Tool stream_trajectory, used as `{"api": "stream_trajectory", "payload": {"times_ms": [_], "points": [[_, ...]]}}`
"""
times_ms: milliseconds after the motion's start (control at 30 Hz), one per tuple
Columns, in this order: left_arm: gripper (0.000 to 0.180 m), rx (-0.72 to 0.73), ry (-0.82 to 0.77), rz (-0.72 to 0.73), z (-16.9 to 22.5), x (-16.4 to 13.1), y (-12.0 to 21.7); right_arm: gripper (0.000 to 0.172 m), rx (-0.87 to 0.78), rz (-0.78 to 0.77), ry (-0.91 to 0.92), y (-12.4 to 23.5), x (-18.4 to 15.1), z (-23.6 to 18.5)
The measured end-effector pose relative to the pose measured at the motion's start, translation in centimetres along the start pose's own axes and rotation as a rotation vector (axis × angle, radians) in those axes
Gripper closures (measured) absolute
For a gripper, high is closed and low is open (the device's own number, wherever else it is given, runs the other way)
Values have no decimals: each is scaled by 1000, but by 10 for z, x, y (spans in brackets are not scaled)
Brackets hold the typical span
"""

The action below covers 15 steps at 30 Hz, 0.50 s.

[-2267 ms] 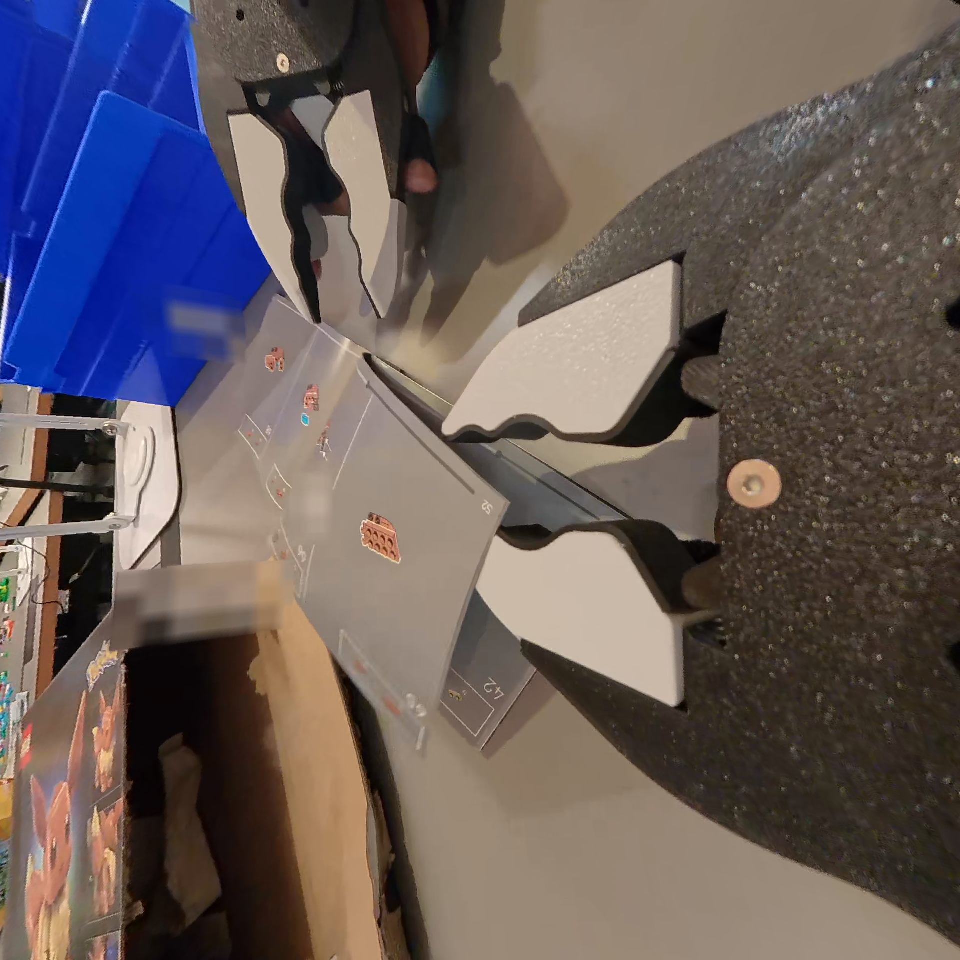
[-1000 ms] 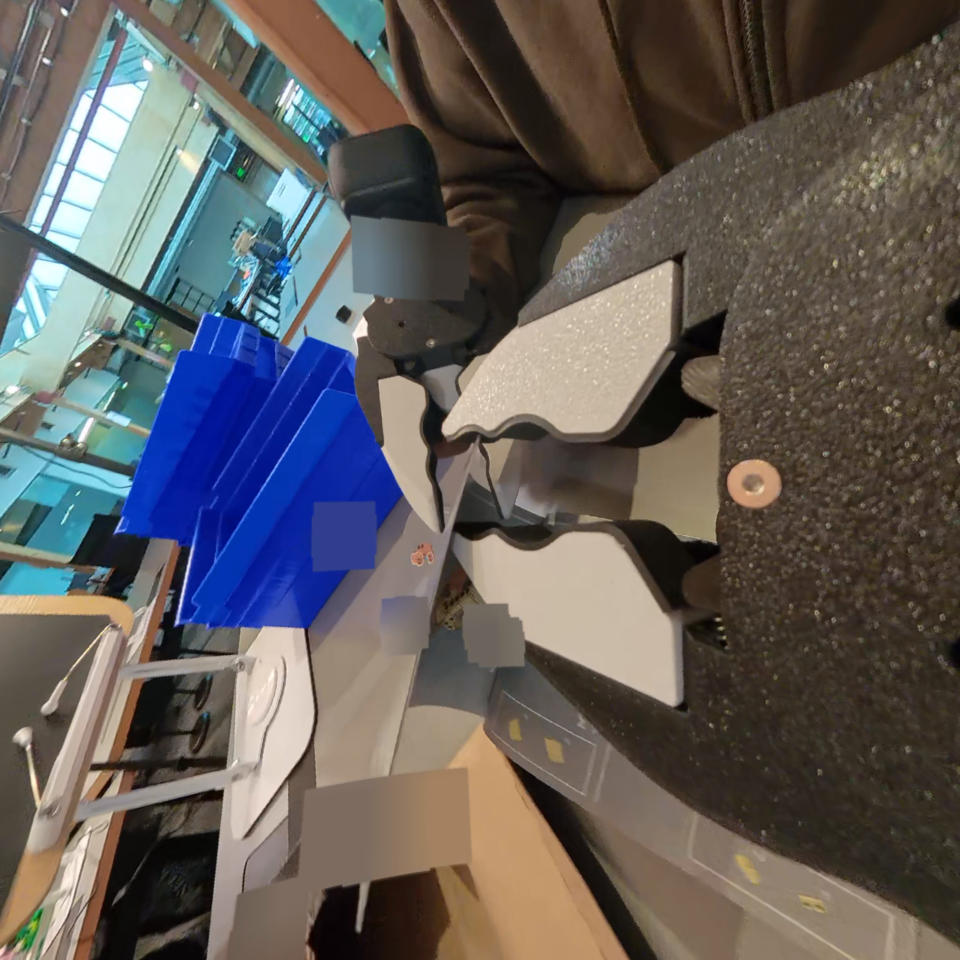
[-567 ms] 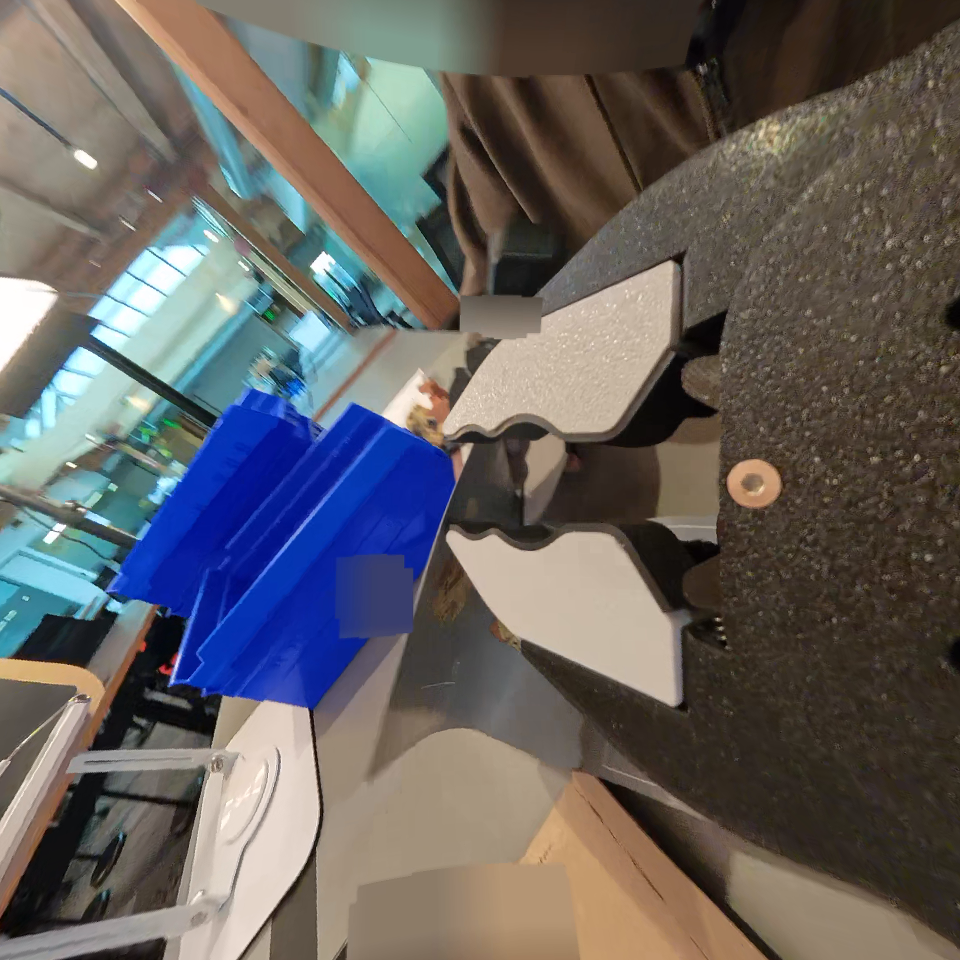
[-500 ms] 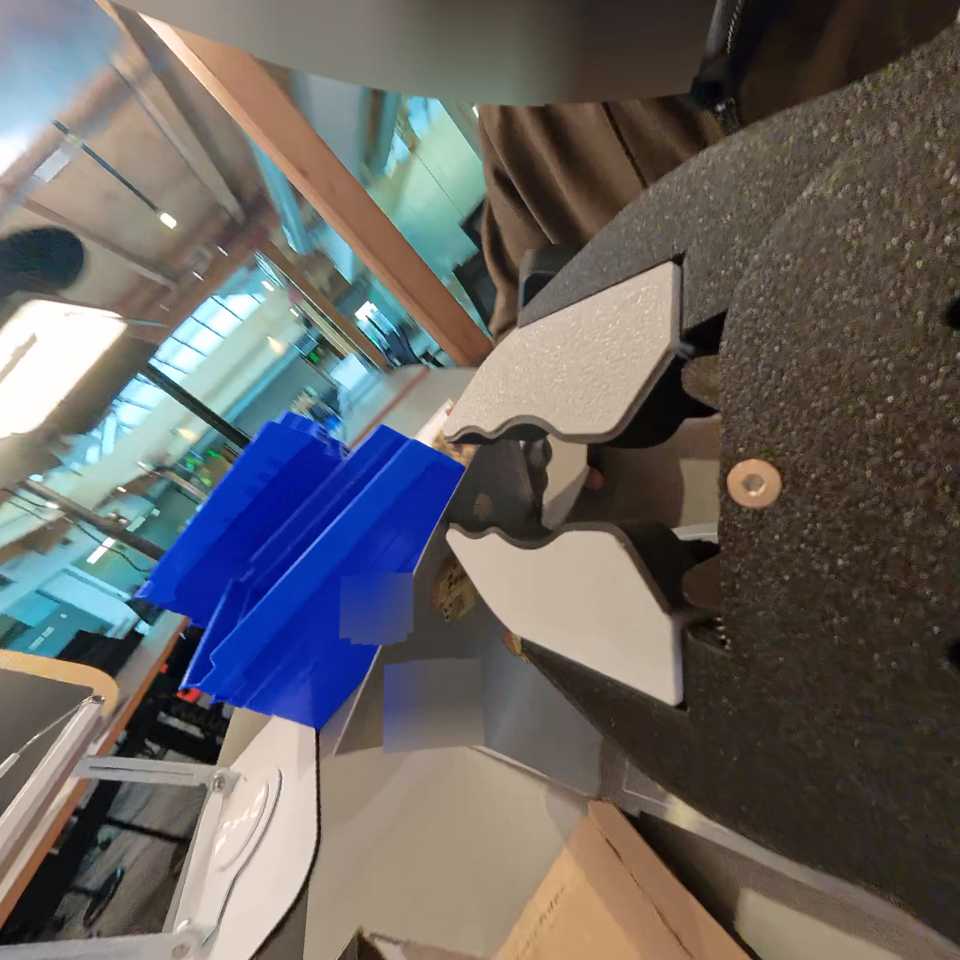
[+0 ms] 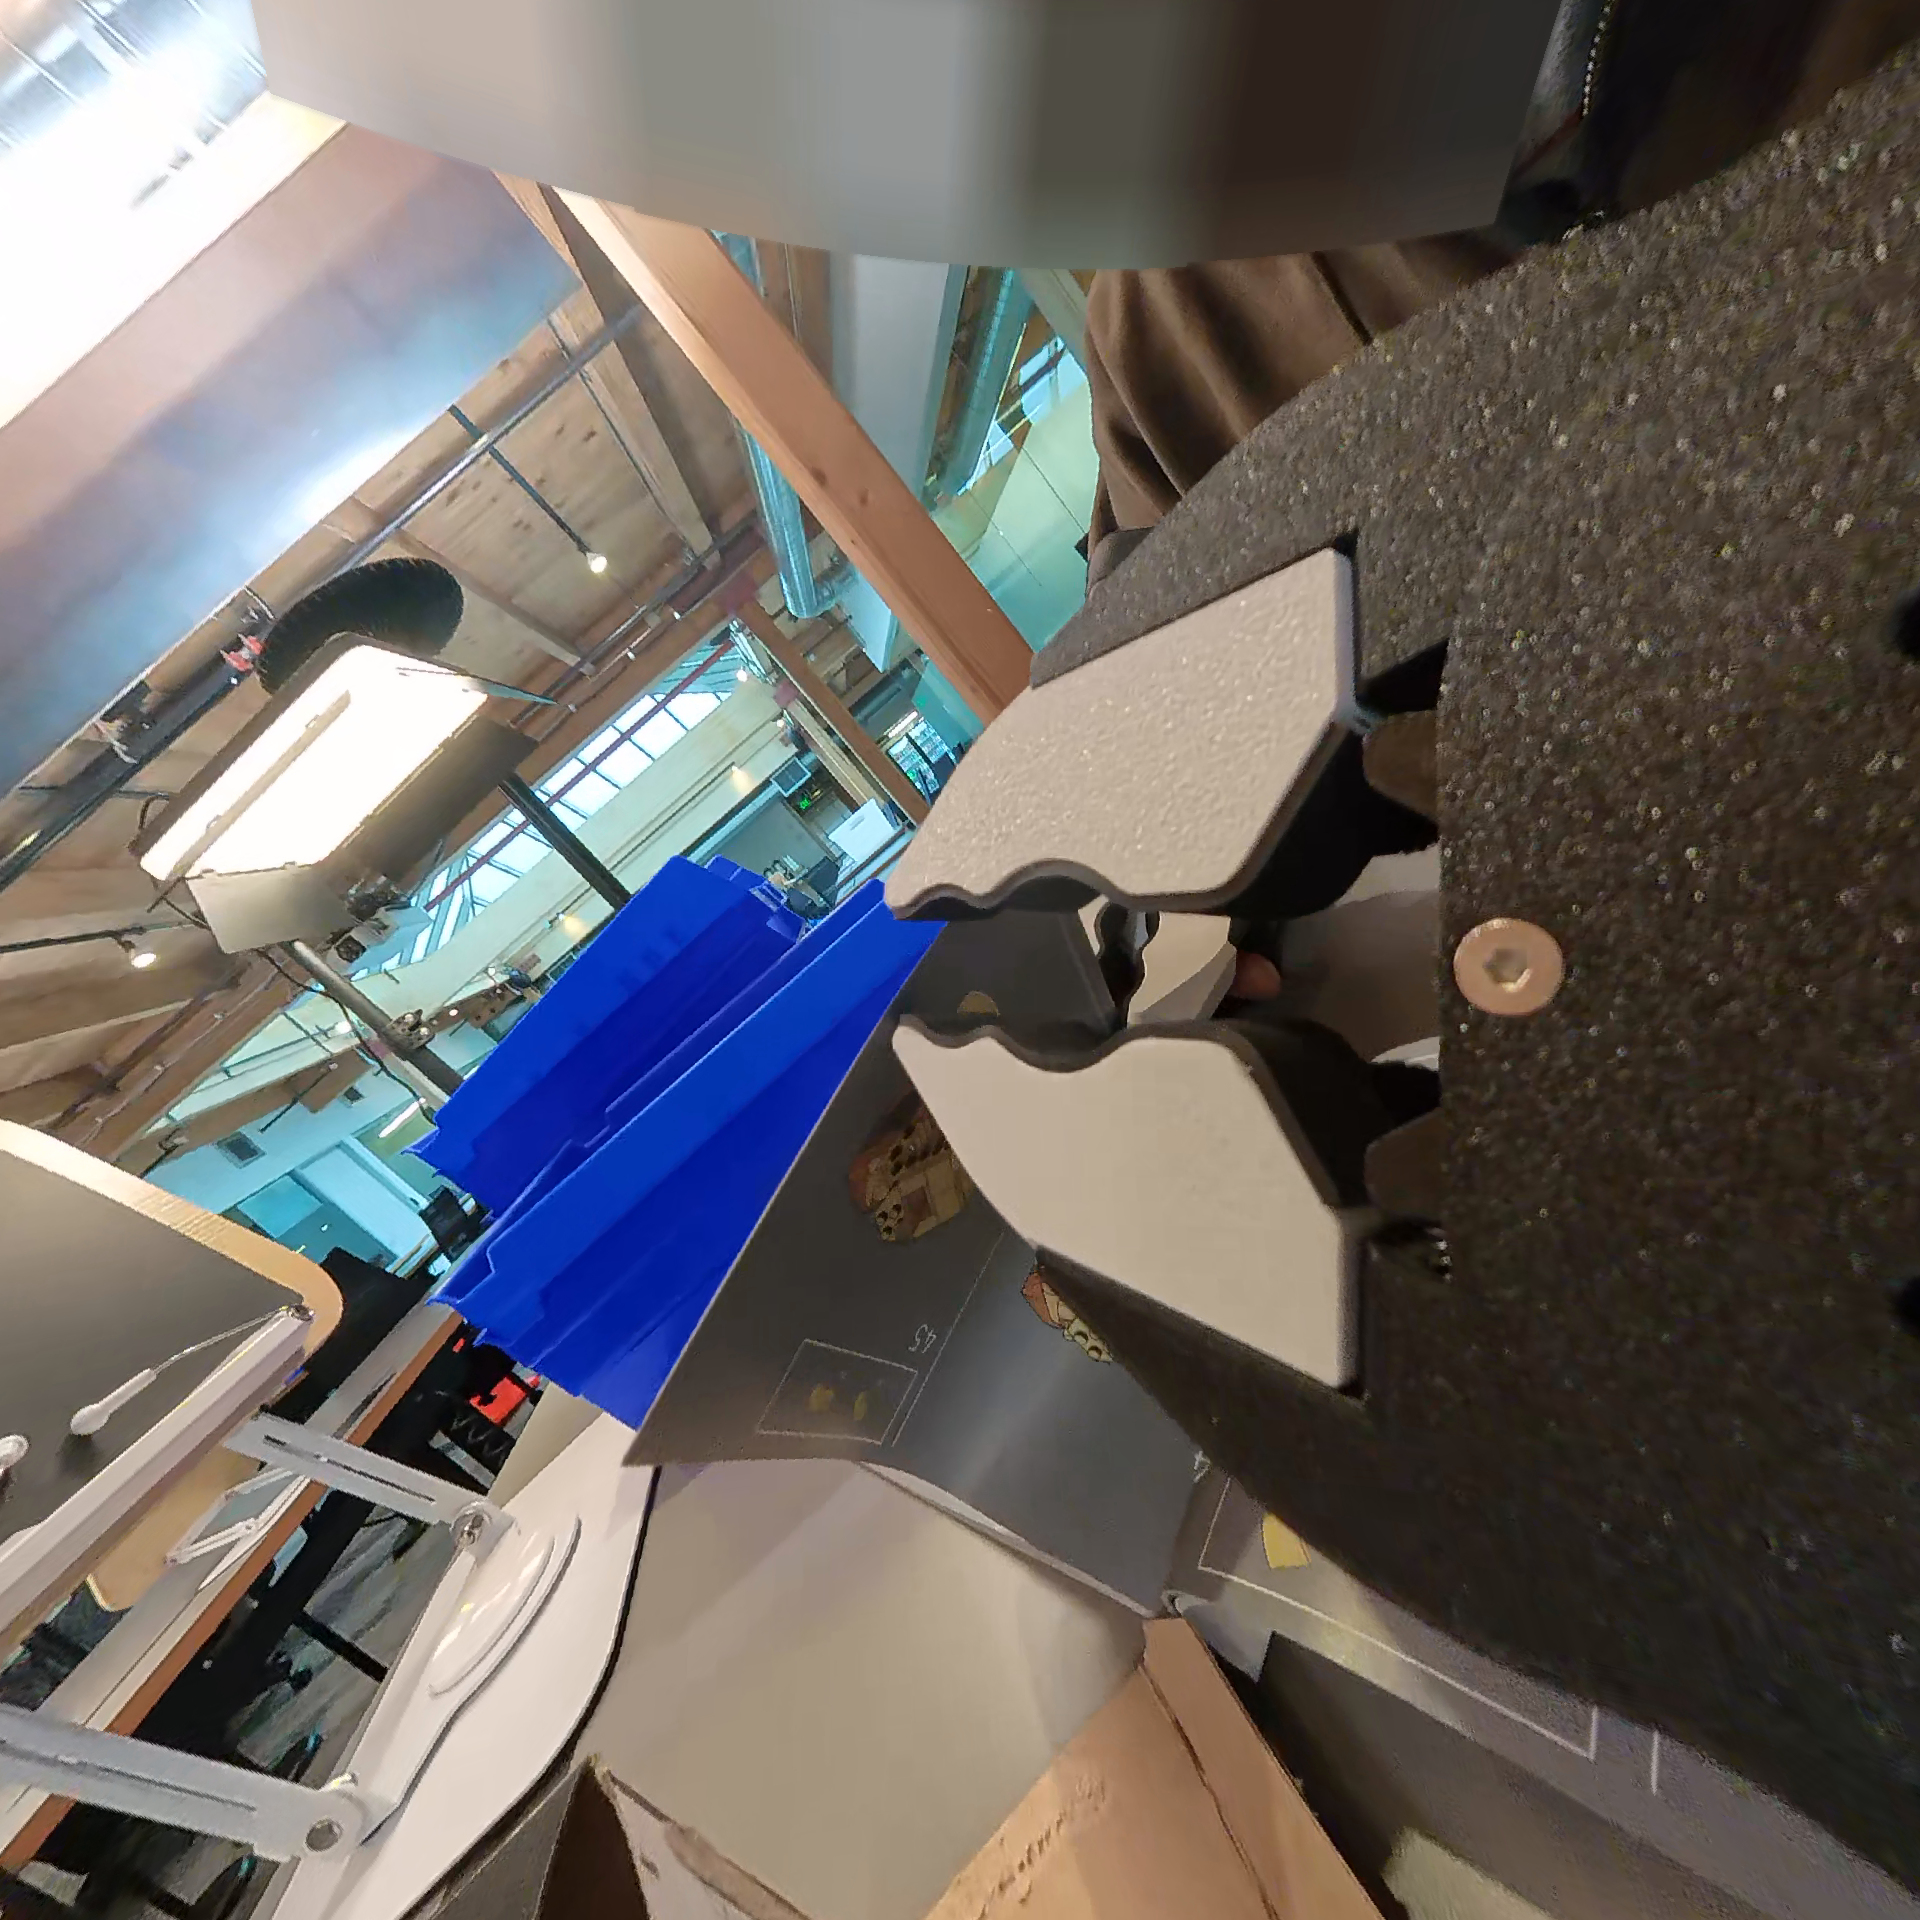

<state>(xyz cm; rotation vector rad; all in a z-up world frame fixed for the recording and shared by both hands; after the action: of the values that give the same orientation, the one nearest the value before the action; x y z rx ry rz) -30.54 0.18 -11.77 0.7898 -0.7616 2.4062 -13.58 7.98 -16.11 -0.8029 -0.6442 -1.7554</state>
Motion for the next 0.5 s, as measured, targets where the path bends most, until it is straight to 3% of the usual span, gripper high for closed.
{"api": "stream_trajectory", "payload": {"times_ms": [500], "points": [[173,-68,34,71,-3,-5,0,164,2,15,-23,1,1,2]]}}
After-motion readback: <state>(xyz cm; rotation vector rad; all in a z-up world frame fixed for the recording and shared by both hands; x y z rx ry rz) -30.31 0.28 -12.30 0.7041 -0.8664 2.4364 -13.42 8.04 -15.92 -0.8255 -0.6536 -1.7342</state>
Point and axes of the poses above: each gripper's, where its closed fingertips meet, y back along the fingers, x out of its top, z = x × y across the jaws, the point moved 8 cm from there along y, back along the fingers, and after that the axes turned 13 degrees about -x, right-handed, at the moved point
